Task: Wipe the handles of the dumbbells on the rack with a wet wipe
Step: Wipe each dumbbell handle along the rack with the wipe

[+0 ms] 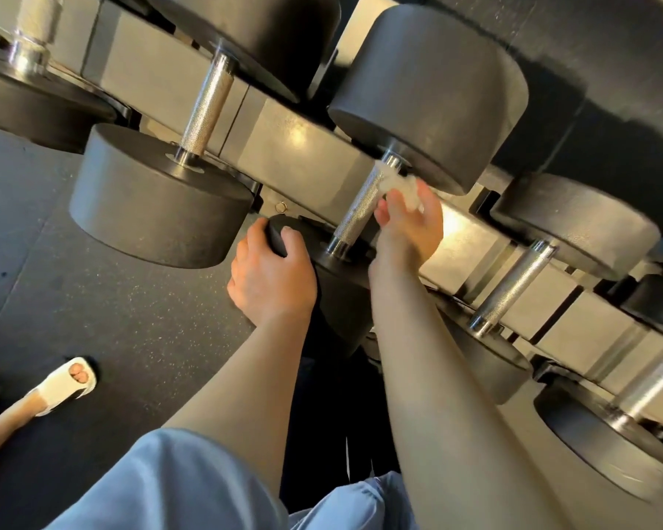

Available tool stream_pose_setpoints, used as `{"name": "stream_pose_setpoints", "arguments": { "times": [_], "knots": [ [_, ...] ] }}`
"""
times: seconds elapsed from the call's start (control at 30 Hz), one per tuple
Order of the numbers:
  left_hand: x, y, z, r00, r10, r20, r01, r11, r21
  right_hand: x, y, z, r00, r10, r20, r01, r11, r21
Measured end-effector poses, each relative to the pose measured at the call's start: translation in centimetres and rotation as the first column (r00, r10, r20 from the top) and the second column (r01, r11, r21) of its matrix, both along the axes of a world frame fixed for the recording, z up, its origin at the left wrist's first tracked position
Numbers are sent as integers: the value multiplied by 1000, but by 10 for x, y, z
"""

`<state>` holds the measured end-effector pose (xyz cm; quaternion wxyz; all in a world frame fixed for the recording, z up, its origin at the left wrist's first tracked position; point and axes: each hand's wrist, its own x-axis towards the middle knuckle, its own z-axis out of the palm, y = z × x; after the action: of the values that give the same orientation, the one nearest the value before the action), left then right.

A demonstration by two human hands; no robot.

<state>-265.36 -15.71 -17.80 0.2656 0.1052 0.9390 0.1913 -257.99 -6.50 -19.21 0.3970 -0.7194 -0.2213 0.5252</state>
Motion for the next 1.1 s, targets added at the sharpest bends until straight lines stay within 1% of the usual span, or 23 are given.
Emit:
{"name": "stream_pose_setpoints", "arguments": {
  "times": [0.03,0.07,0.2,0.23,0.3,0.37,0.43,0.53,0.57,0.67,0.8,0.9,1.0,1.07,1.1],
  "knots": [
    [0,0,0,1000,-1,-1,1,1000,5,-3,0,1,987,-122,-105,114,990,-83],
    [0,0,0,1000,-4,-4,4,1000,9,-5,3,2,982,-152,-111,140,984,-109],
    [0,0,0,1000,-13,-8,13,1000,10,-10,19,0,993,-116,-2,115,988,-105],
    [0,0,0,1000,-8,-7,8,1000,9,-11,21,0,994,-110,3,110,987,-121],
    [0,0,1,1000,0,-1,0,1000,12,-16,23,4,993,-111,-42,103,982,-156],
    [0,0,2,1000,0,5,0,1000,11,-23,27,5,995,-72,-73,58,982,-179],
    [0,1,2,1000,-2,4,1,1000,8,-24,28,5,992,4,-123,-31,975,-222],
    [0,1,2,1000,1,2,-1,1000,7,-18,28,9,946,9,-324,-114,945,-307],
    [0,1,2,1000,4,-1,-4,1000,8,-15,29,10,931,18,-365,-144,936,-321],
    [0,1,2,1000,7,-5,-7,1000,6,-4,31,6,911,62,-407,-200,931,-306],
    [2,0,2,1000,15,-6,-15,1000,9,8,33,-10,846,57,-529,-243,926,-289],
    [1,2,2,1000,20,-5,-19,1000,5,8,45,-16,829,51,-557,-285,895,-342],
    [1,2,2,1000,11,-9,-11,1000,-1,3,50,-12,838,18,-546,-273,879,-390],
    [1,1,2,1000,10,-6,-10,1000,5,4,47,-9,854,38,-518,-256,899,-356],
    [1,1,2,1000,14,-5,-14,1000,8,5,44,-6,868,79,-489,-268,905,-330]
  ]
}}
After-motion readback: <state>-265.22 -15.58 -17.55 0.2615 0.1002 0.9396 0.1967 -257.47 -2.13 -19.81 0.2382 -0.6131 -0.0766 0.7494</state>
